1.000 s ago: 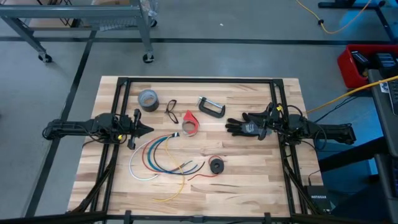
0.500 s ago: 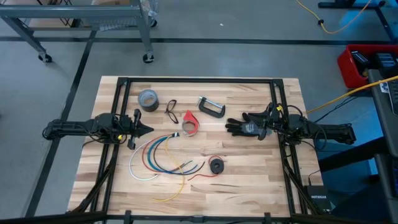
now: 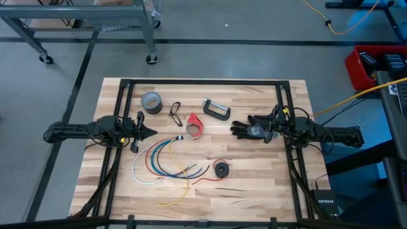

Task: Coil cords
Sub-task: Uncoil the orange wire from the spool

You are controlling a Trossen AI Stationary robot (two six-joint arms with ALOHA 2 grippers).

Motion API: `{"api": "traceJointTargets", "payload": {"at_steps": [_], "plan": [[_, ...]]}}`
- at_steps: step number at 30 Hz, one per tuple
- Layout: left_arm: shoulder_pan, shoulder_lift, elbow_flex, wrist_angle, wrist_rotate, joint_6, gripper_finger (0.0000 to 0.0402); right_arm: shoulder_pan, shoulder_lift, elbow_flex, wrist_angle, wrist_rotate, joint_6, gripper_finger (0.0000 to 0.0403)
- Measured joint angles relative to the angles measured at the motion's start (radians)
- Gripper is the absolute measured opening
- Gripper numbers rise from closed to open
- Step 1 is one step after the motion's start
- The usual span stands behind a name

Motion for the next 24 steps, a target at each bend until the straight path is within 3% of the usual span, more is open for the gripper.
{"api": "traceJointTargets", "payload": {"at_steps": [8, 13, 20, 24], "plan": [[0.000, 0.000, 0.000, 0.000, 0.000, -0.012, 0.0000, 0.000, 0.000, 0.000, -0.002, -0.066, 0.154, 0.0044], [0.000, 0.000, 0.000, 0.001, -0.006, -0.175, 0.0000, 0.000, 0.000, -0.001, -0.002, -0.073, 0.159, 0.0044], [0.002, 0.000, 0.000, 0.012, -0.065, -0.203, 0.0000, 0.000, 0.003, 0.002, -0.016, -0.037, 0.412, 0.0047], [0.001, 0.000, 0.000, 0.017, -0.068, -0.288, 0.0000, 0.000, 0.035, 0.002, -0.018, -0.071, 0.495, 0.0073]]}}
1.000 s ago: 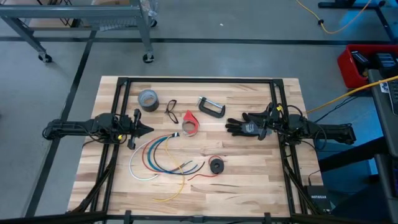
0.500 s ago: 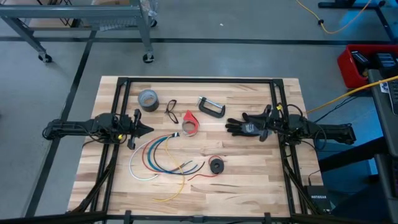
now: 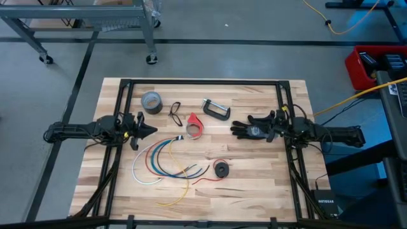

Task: Coil cords
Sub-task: Uncoil the orange wire from the spool

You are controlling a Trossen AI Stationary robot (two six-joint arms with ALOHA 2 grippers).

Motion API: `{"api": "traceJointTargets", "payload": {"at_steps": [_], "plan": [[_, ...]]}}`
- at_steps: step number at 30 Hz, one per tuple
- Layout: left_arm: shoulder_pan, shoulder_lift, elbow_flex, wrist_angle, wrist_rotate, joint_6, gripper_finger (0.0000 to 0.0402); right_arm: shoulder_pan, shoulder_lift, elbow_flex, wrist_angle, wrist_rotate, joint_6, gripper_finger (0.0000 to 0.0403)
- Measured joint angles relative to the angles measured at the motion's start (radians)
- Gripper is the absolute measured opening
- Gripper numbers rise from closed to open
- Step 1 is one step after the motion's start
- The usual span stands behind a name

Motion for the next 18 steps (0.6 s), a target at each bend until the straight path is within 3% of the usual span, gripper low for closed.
{"api": "traceJointTargets", "payload": {"at_steps": [6, 9, 13, 18], "plan": [[0.000, 0.000, 0.000, 0.004, 0.000, -0.121, 0.0000, 0.000, 0.096, 0.000, 0.004, 0.004, 0.091, 0.0145], [0.000, 0.002, 0.000, 0.004, 0.000, -0.262, 0.0000, 0.000, 0.153, -0.004, 0.043, -0.034, 0.126, 0.0172], [-0.001, 0.020, 0.000, -0.004, 0.000, -0.477, 0.0000, 0.000, 0.221, -0.004, 0.158, -0.138, 0.126, 0.0185], [-0.001, 0.098, 0.000, 0.033, -0.013, -0.478, 0.0000, 0.000, 0.303, -0.003, 0.267, -0.201, 0.123, 0.0179]]}}
